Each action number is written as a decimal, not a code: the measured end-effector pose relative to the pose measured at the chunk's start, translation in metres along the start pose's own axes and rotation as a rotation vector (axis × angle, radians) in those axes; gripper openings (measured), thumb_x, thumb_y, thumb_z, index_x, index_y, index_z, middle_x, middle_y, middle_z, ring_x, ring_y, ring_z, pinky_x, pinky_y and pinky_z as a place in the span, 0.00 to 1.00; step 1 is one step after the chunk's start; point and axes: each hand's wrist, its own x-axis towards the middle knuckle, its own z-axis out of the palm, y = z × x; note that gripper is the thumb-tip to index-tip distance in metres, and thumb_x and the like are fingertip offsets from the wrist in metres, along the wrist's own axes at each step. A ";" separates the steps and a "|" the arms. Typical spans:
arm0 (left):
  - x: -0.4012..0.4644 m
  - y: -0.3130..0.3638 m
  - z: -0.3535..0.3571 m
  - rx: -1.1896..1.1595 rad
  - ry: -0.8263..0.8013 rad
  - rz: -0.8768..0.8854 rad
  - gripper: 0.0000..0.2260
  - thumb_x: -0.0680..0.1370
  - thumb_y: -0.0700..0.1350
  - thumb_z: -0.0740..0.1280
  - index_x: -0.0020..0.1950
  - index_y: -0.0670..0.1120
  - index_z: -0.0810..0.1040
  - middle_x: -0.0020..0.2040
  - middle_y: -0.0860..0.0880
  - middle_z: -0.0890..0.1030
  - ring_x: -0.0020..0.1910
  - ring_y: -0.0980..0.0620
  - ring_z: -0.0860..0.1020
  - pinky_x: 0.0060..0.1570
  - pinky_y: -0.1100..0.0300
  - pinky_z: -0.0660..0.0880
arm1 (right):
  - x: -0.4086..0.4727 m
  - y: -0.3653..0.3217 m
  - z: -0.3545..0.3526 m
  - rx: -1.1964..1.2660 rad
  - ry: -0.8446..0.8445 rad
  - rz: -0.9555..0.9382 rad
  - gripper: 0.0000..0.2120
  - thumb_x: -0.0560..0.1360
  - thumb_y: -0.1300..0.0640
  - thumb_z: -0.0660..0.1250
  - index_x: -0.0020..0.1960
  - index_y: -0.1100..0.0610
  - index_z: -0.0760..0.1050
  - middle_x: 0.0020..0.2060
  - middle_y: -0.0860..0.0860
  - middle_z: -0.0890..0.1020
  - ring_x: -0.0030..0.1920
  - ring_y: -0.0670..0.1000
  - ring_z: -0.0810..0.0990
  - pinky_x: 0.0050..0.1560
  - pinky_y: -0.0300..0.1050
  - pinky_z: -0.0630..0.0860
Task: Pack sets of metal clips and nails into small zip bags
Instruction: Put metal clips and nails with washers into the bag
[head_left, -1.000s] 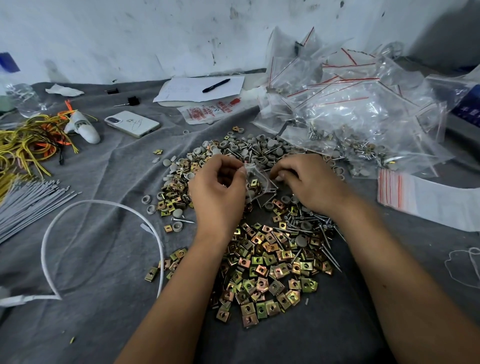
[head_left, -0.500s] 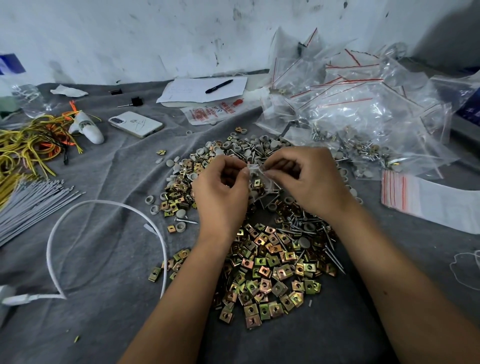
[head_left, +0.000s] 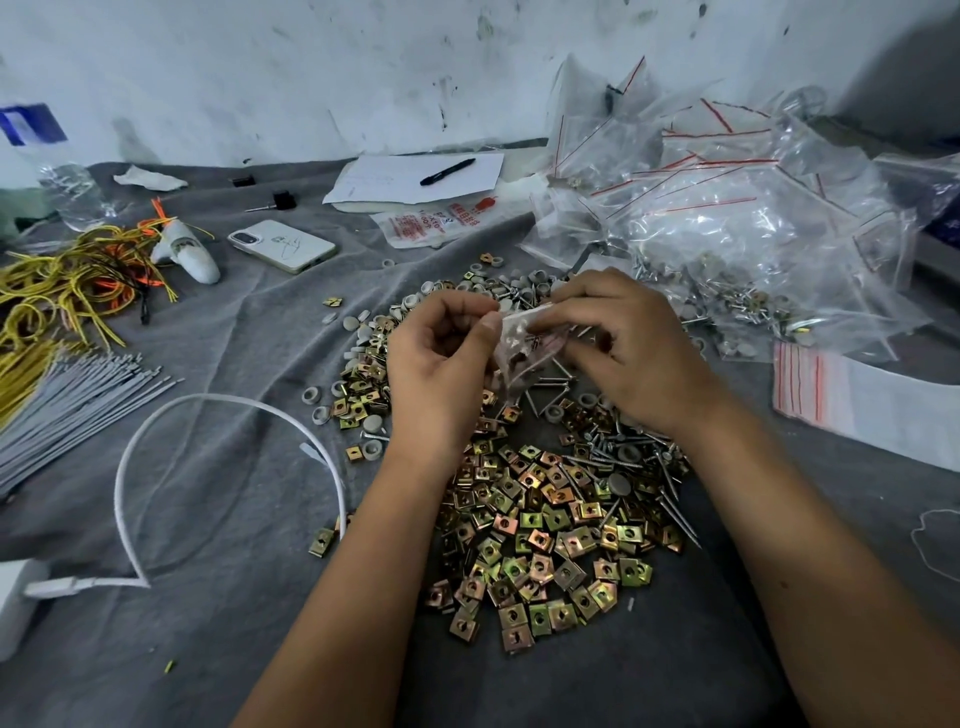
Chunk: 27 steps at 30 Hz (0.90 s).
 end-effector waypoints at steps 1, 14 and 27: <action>0.001 0.000 0.000 -0.020 0.016 -0.006 0.06 0.81 0.33 0.68 0.49 0.42 0.81 0.37 0.46 0.79 0.31 0.55 0.76 0.29 0.65 0.73 | 0.002 -0.003 -0.002 -0.020 -0.016 -0.008 0.12 0.75 0.62 0.75 0.58 0.57 0.85 0.52 0.51 0.82 0.54 0.51 0.78 0.54 0.45 0.75; 0.000 0.007 -0.004 -0.198 0.104 -0.179 0.20 0.79 0.60 0.60 0.53 0.46 0.83 0.51 0.45 0.86 0.54 0.46 0.82 0.59 0.44 0.76 | 0.057 -0.040 -0.070 0.045 -0.461 0.184 0.06 0.78 0.56 0.73 0.42 0.52 0.85 0.32 0.45 0.86 0.31 0.41 0.82 0.30 0.30 0.72; 0.000 0.005 -0.007 -0.219 -0.053 -0.077 0.08 0.77 0.37 0.75 0.54 0.40 0.81 0.52 0.33 0.83 0.47 0.44 0.84 0.47 0.56 0.81 | 0.037 -0.035 -0.045 0.117 0.021 0.136 0.03 0.79 0.52 0.71 0.47 0.47 0.83 0.44 0.49 0.78 0.43 0.47 0.76 0.46 0.39 0.71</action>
